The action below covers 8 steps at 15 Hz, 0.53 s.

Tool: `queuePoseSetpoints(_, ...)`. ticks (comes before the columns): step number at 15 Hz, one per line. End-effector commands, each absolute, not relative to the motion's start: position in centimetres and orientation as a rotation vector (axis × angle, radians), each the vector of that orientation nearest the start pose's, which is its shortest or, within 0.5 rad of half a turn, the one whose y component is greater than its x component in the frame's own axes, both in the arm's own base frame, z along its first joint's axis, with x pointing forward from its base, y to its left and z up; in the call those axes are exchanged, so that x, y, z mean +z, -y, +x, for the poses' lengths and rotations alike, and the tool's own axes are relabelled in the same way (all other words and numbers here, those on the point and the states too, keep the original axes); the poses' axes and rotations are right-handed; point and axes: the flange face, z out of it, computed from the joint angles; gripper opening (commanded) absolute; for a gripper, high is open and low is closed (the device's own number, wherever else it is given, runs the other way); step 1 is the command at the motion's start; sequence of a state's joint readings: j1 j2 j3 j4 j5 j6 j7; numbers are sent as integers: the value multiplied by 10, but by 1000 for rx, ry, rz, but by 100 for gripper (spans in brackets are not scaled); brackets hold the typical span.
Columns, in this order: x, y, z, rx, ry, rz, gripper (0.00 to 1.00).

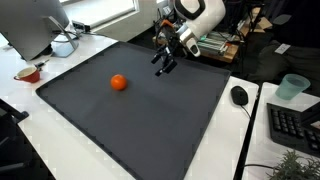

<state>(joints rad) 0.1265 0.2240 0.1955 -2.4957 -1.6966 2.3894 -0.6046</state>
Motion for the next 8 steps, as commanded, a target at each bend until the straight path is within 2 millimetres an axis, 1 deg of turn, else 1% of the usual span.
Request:
queuePoseSetpoints(1, 220, -140, 352, -183, -2292, 692, 100)
queuePoseSetpoints(3, 240, -146, 327, -35, -2301, 666, 100)
queuePoseSetpoints(6, 275, -149, 297, 196, -2329, 659, 100)
queuePoseSetpoints(7, 291, -154, 316, 273, -2340, 649, 100)
queuePoseSetpoints(8, 304, -152, 307, 340, -2347, 642, 100)
